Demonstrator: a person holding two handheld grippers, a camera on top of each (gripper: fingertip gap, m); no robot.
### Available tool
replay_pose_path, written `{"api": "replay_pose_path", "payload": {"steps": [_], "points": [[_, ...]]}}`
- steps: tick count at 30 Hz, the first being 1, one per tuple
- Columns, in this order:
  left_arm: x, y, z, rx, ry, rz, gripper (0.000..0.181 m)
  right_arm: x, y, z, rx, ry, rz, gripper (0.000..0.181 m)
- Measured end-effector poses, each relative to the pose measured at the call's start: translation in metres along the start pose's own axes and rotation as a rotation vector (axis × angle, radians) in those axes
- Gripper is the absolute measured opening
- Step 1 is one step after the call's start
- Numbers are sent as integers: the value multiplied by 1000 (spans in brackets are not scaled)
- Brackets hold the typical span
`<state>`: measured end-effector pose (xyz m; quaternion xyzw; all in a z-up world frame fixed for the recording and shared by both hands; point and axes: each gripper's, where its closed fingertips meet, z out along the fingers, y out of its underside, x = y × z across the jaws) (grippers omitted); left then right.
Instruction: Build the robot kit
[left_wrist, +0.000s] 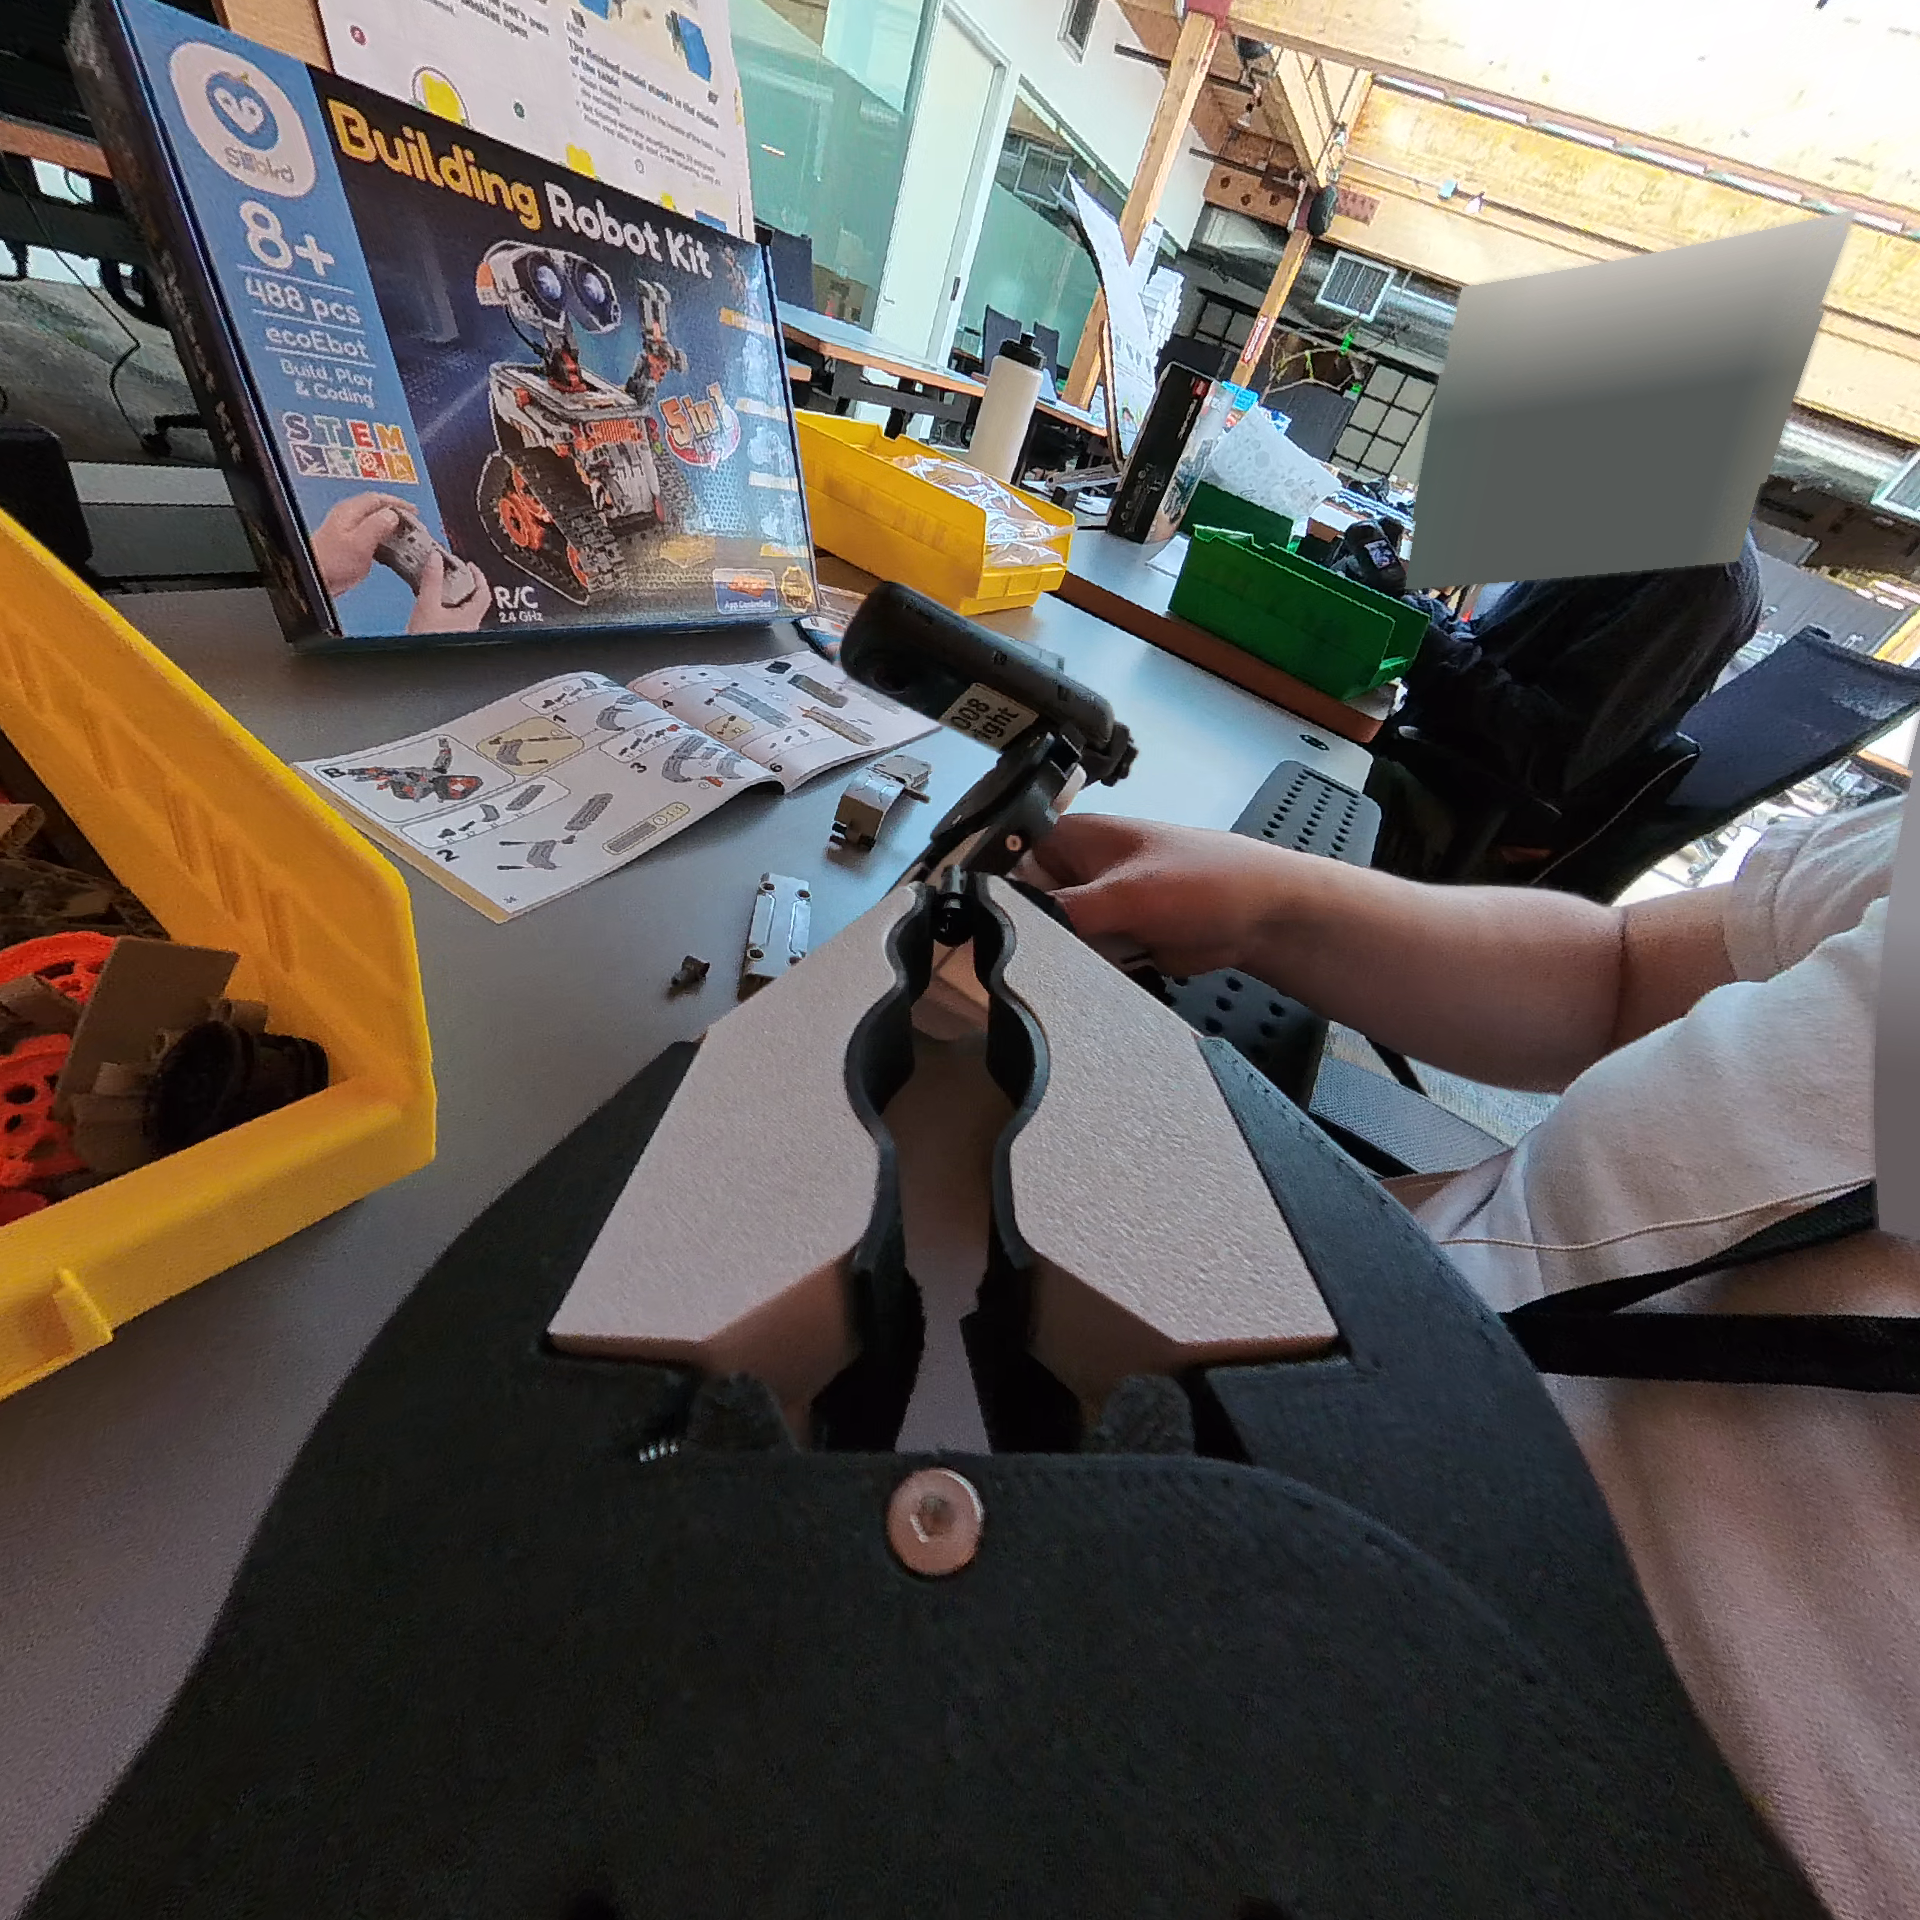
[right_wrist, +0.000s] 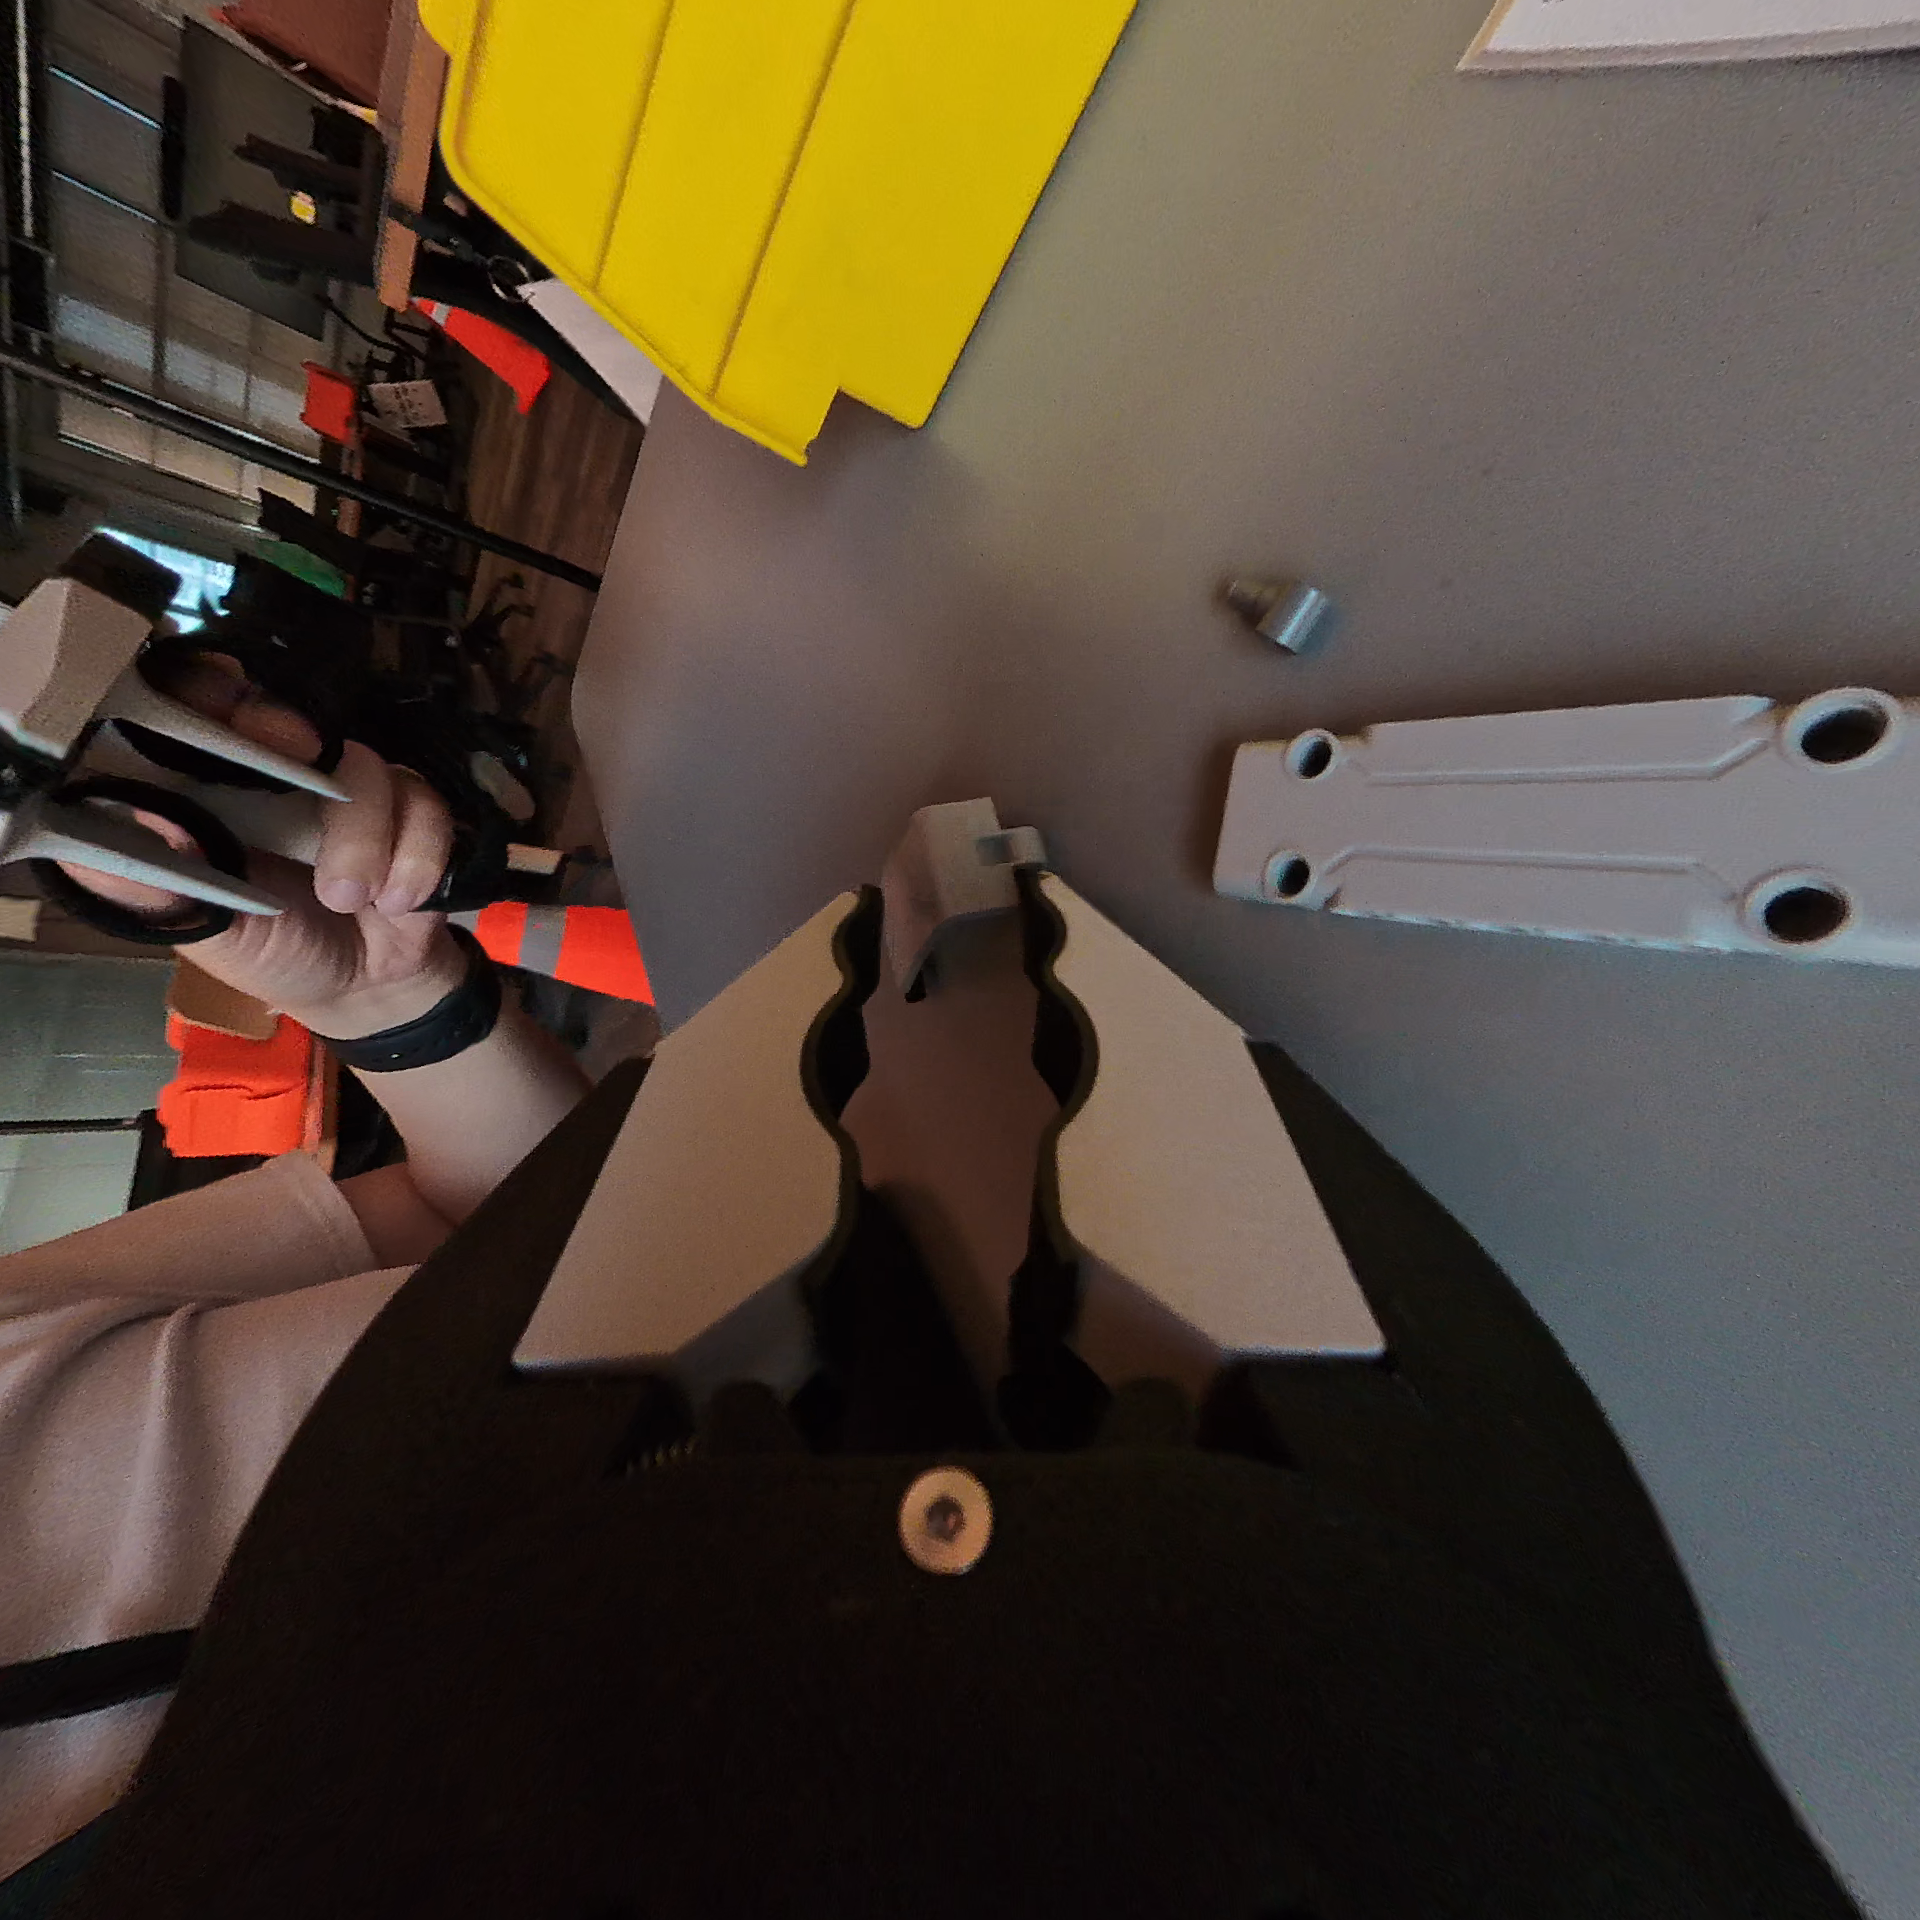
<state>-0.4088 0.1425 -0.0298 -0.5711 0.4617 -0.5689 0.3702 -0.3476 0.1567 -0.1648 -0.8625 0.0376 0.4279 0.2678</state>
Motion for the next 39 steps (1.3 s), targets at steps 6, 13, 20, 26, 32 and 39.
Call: {"api": "replay_pose_path", "payload": {"steps": [6, 13, 20, 26, 32, 39], "points": [[-3, 9, -3, -27, 2, -25, 4, -3, -3, 9, -34, -76, 31, 19], [-12, 22, -2, -99, -4, -50, 4, -35, -21, -25, 96, -123, -418, 17], [-15, 27, 6, -120, -6, -55, 5, -10, -13, -58, 102, 211, -1033, 17], [-14, 33, 16, -148, -3, -67, 5, -4, -3, -60, 102, 188, -1113, 18], [-15, 38, 19, -159, -7, -77, 4, -2, 5, -49, 63, 170, -1153, 18], [-12, 52, 33, -210, 73, -93, 4, -15, 8, -47, 89, 84, -1132, 17]]}}
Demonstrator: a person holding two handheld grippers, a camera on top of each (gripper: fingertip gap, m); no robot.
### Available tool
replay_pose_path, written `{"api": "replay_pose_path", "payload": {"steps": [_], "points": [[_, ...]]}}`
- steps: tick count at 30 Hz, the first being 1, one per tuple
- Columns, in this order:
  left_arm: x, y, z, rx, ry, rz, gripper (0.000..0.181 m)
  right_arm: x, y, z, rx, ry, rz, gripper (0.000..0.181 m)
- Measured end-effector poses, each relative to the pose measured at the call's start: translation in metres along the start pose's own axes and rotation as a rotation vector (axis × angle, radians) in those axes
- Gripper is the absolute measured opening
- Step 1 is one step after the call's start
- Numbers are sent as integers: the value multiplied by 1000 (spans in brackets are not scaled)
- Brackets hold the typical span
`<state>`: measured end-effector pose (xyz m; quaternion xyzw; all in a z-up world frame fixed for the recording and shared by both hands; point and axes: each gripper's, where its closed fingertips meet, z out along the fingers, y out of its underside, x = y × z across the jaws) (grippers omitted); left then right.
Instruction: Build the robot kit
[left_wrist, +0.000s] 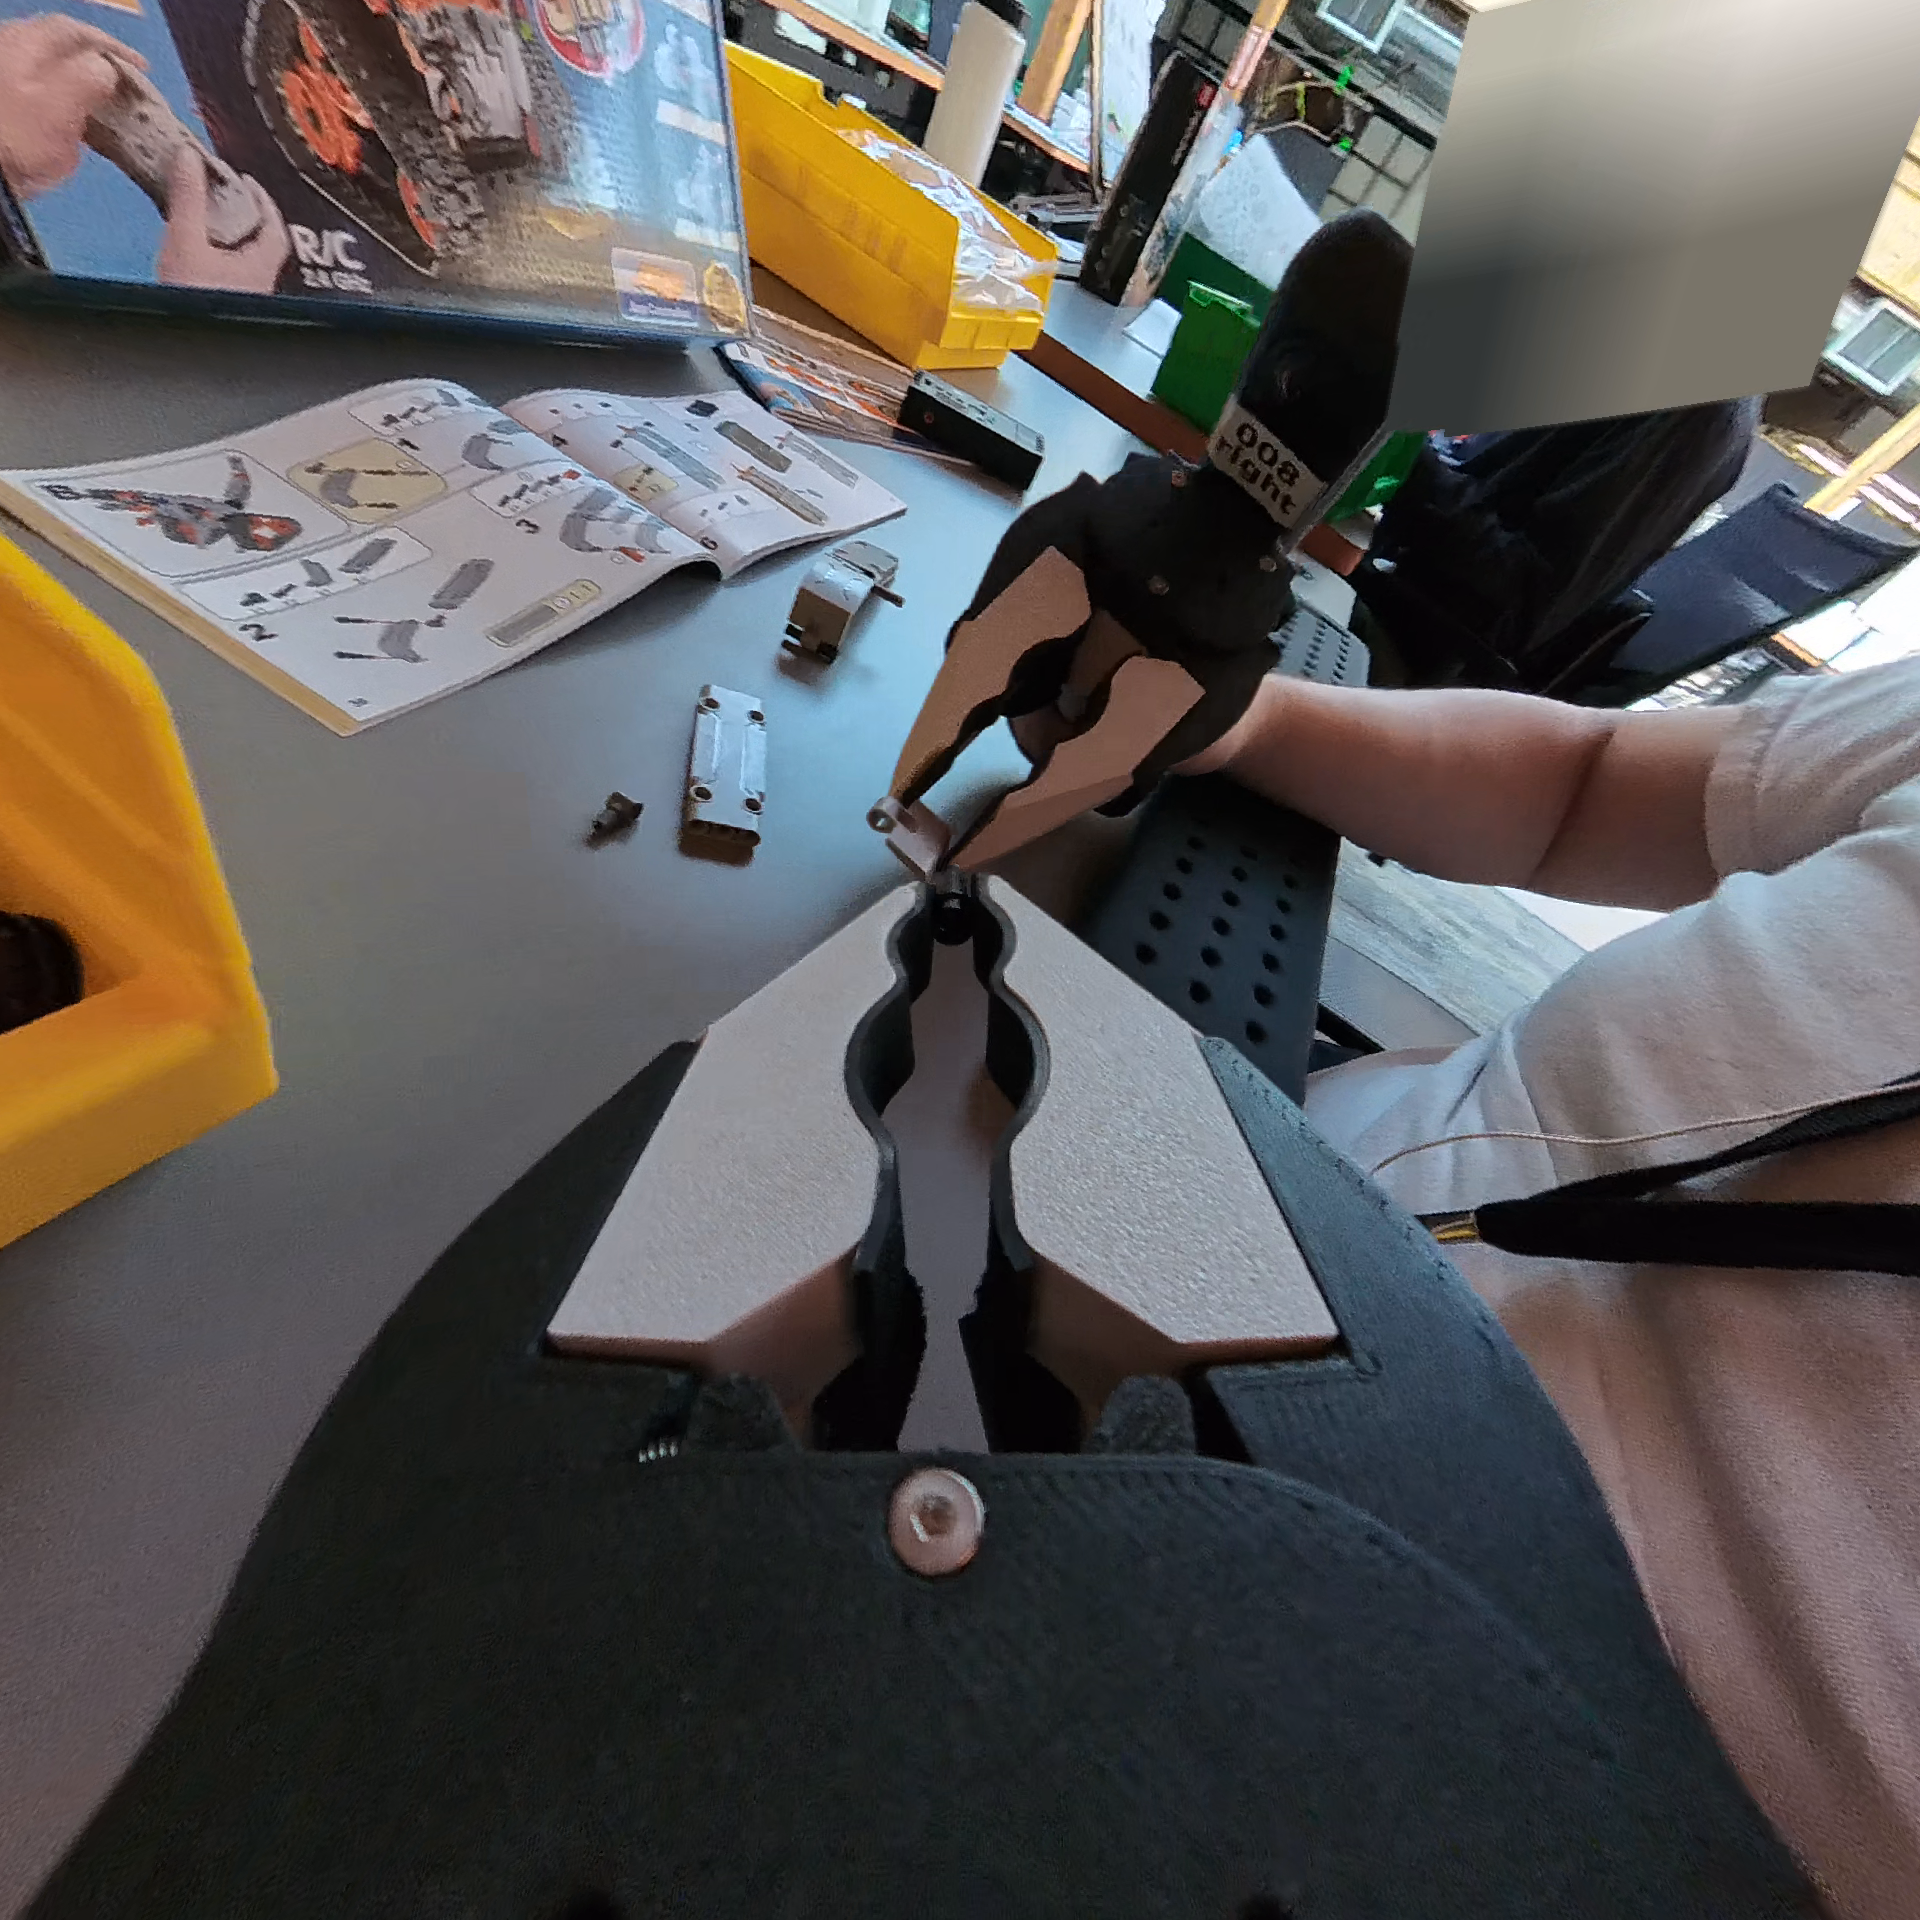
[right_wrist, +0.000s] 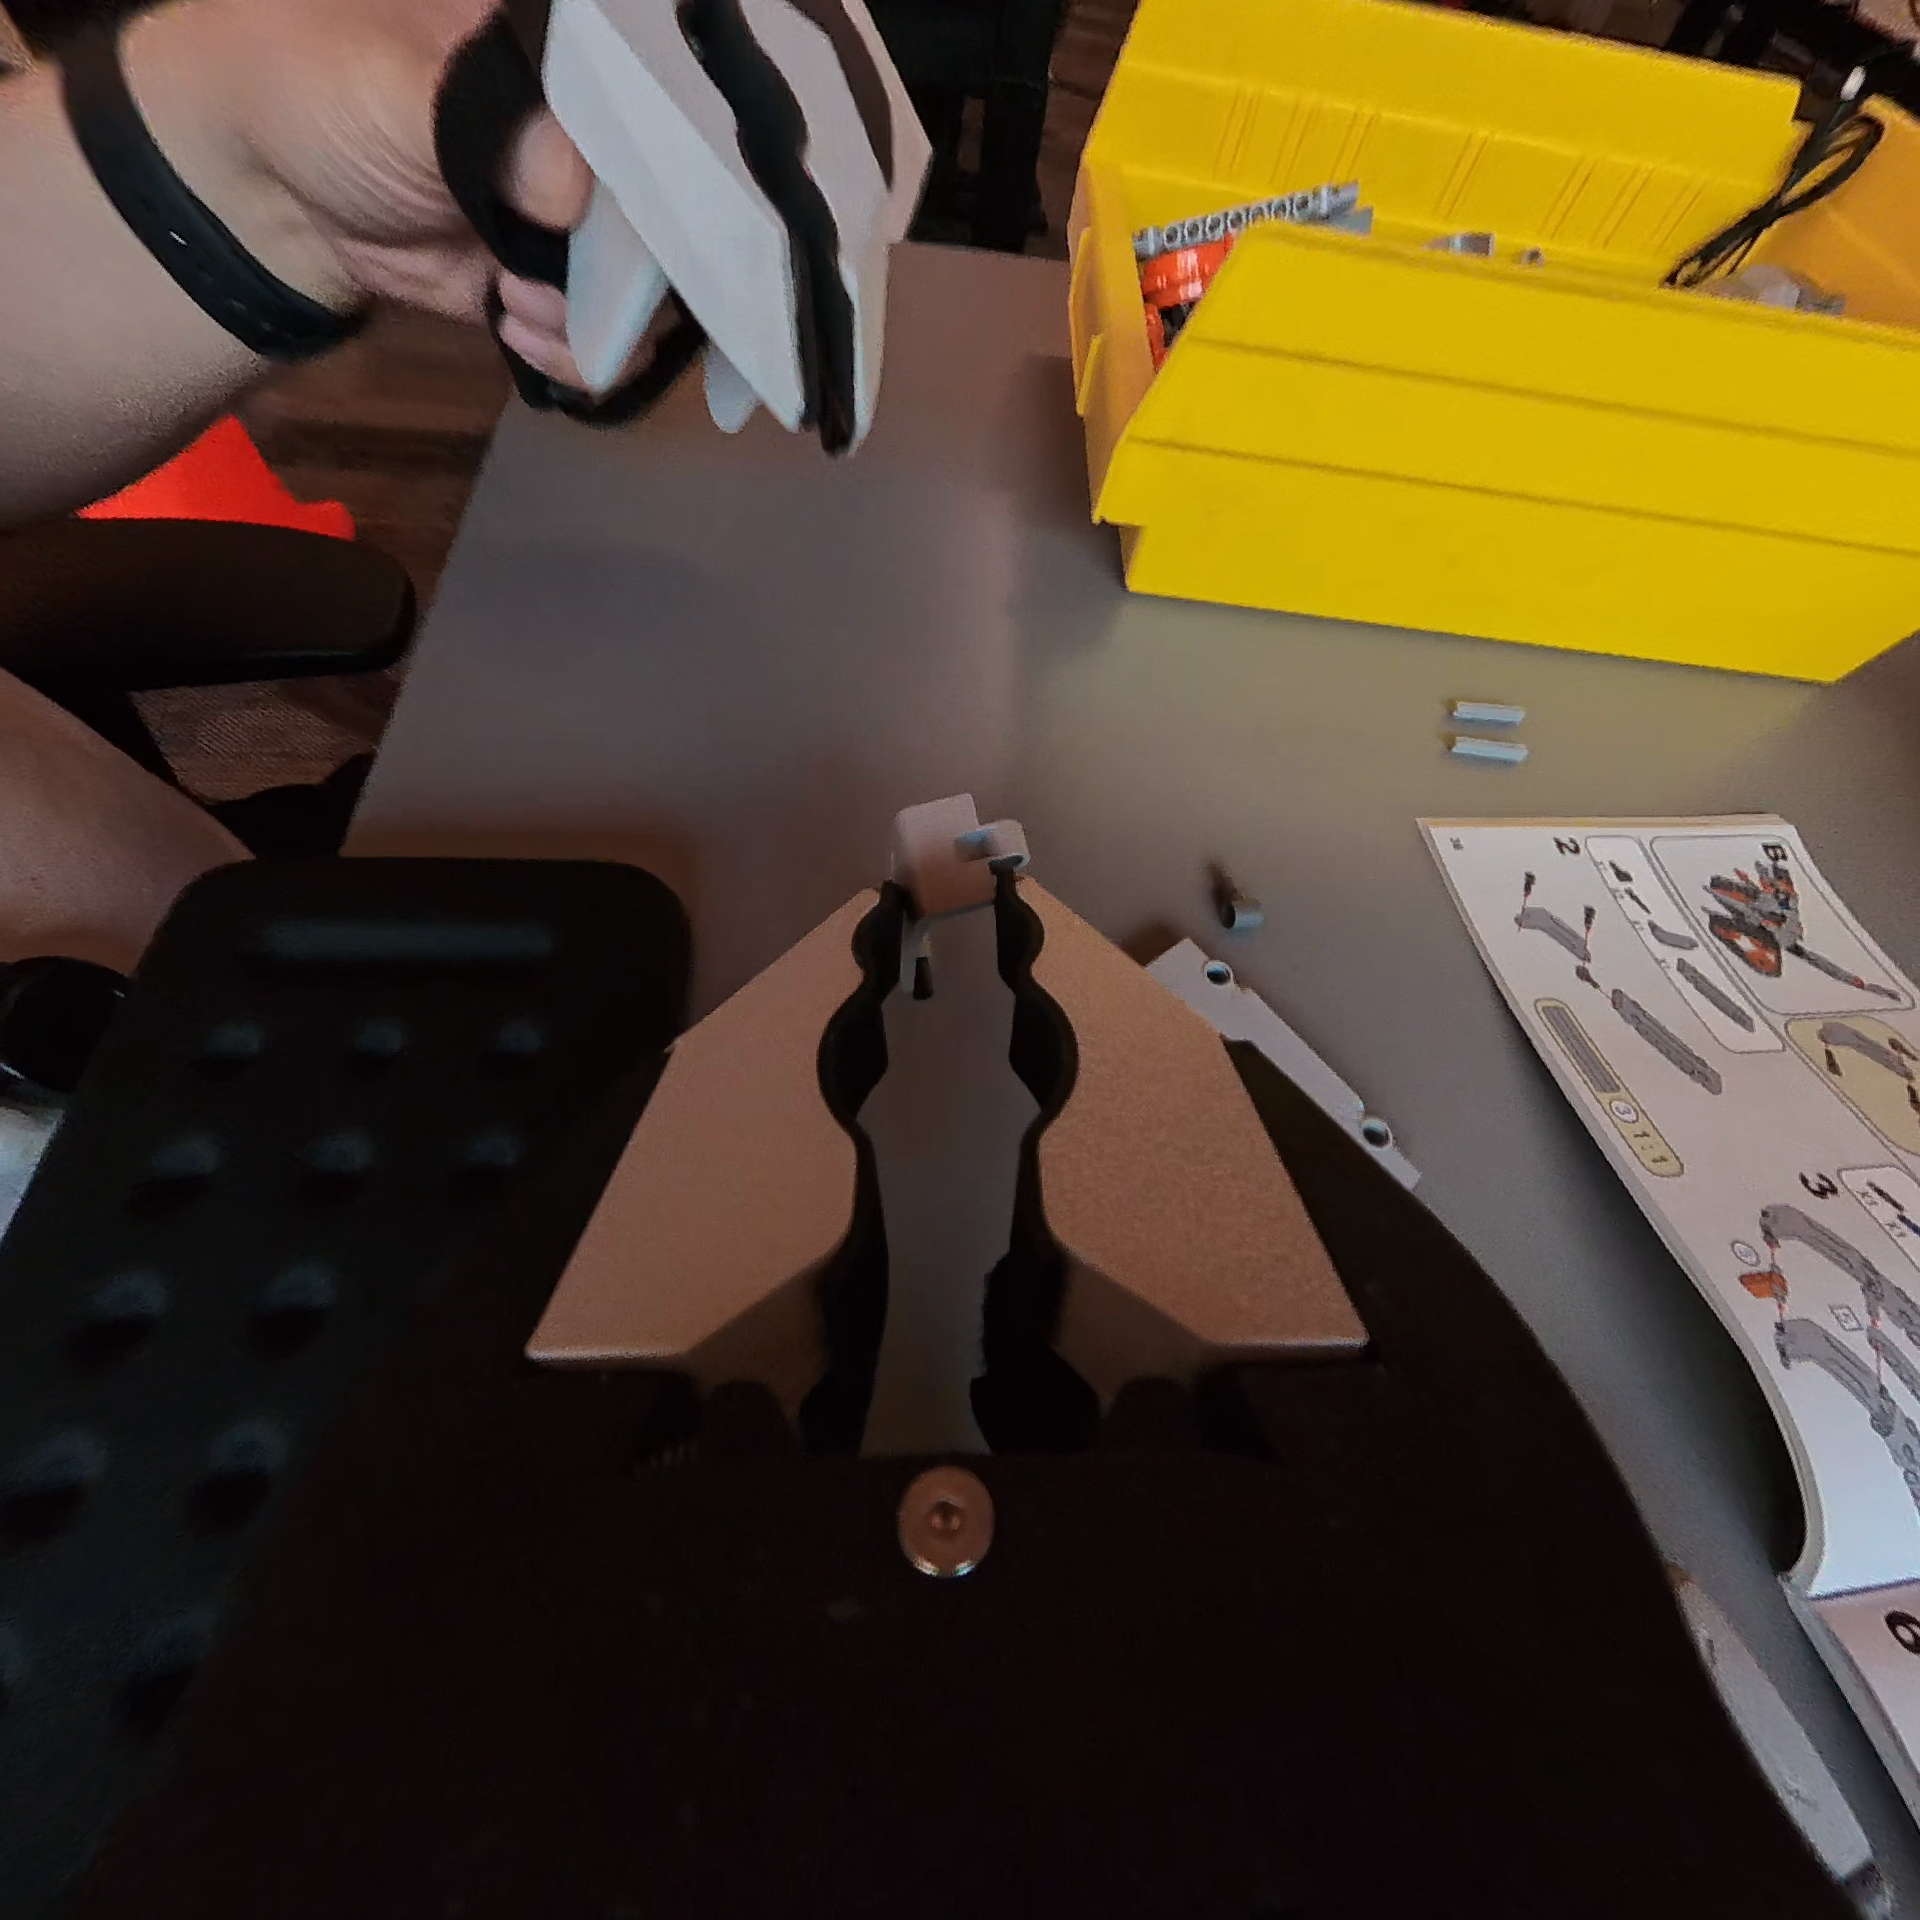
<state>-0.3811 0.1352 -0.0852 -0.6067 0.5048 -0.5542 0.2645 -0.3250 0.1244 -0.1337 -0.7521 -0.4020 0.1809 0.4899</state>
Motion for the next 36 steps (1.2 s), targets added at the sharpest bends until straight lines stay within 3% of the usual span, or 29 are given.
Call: {"api": "replay_pose_path", "payload": {"steps": [11, 26, 36], "points": [[15, -6, 17, 52, 177, -20, 4, -20, -37, -12, 145, 55, -115, 17], [15, 5, 31, 10, 190, -30, 4, -28, -35, -5, 98, 96, -242, 16], [12, 7, 37, 35, 185, -91, 4, -24, -33, -3, 43, 200, -376, 16]]}}
